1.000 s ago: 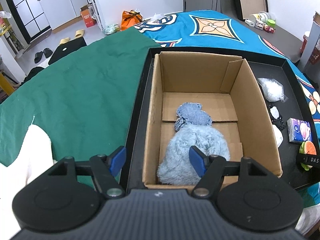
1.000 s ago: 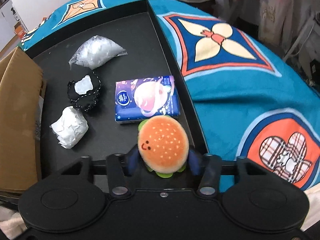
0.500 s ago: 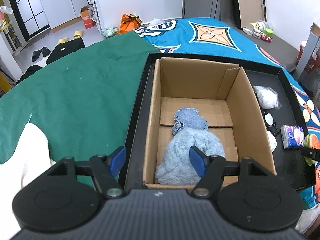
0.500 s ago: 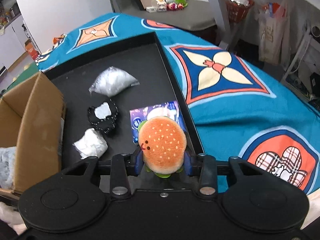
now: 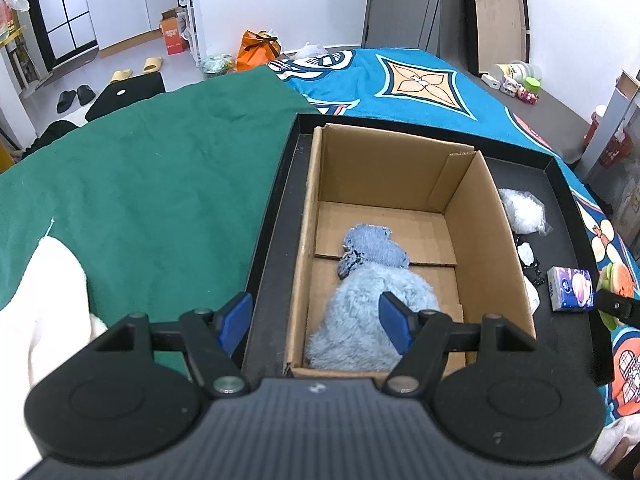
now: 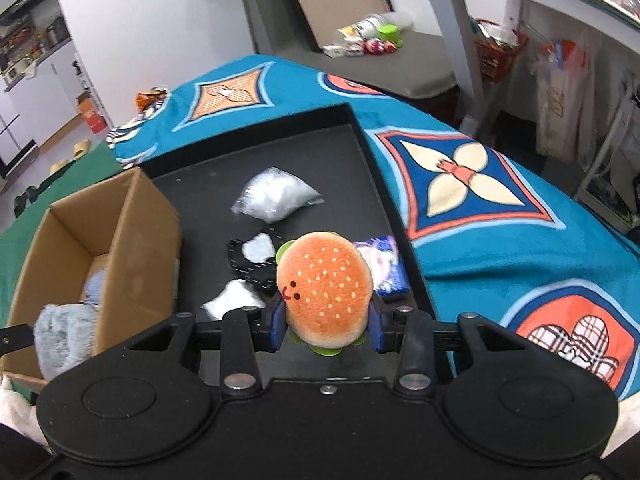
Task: Organize soft objects
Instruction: 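Carry the hamburger plush into the box and open the right gripper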
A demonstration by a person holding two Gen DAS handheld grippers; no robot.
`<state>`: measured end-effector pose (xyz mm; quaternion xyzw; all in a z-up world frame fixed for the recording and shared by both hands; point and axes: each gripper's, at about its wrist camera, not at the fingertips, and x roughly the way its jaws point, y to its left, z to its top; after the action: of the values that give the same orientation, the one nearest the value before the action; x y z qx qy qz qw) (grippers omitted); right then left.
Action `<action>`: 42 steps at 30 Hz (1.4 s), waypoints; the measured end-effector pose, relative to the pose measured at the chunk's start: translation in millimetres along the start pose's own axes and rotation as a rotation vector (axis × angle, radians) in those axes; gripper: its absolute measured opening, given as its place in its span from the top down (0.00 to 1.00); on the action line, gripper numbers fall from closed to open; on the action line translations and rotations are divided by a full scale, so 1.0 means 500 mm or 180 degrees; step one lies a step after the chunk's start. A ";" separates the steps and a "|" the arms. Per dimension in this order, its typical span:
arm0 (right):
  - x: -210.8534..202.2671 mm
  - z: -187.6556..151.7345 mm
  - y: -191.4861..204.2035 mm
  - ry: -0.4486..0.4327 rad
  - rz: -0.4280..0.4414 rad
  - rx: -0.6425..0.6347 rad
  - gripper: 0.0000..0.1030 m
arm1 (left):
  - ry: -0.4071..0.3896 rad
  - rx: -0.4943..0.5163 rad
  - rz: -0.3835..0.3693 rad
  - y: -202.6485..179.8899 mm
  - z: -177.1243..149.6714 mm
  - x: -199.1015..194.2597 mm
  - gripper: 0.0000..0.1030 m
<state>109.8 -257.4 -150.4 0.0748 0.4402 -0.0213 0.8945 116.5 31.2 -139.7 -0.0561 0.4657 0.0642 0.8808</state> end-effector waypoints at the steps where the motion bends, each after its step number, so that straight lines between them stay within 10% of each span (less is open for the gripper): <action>1: -0.003 0.001 0.006 -0.0021 0.0011 -0.0024 0.63 | -0.0006 -0.0004 -0.0008 0.001 0.000 -0.001 0.34; 16: -0.035 0.026 0.081 -0.0313 0.0245 -0.0345 0.63 | -0.0044 -0.0158 -0.0166 0.026 -0.001 0.003 0.38; 34: -0.035 0.073 0.252 -0.0413 0.0633 -0.0776 0.62 | 0.0203 -0.0430 -0.0283 0.061 0.000 0.042 0.87; 42: -0.030 0.088 0.307 -0.0405 0.0747 -0.0897 0.61 | 0.0170 -0.0470 -0.0226 0.065 0.000 0.047 0.89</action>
<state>151.0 -113.0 -94.6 -0.0019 0.3696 0.1403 0.9185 124.3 64.8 -160.3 -0.1391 0.4807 0.0656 0.8633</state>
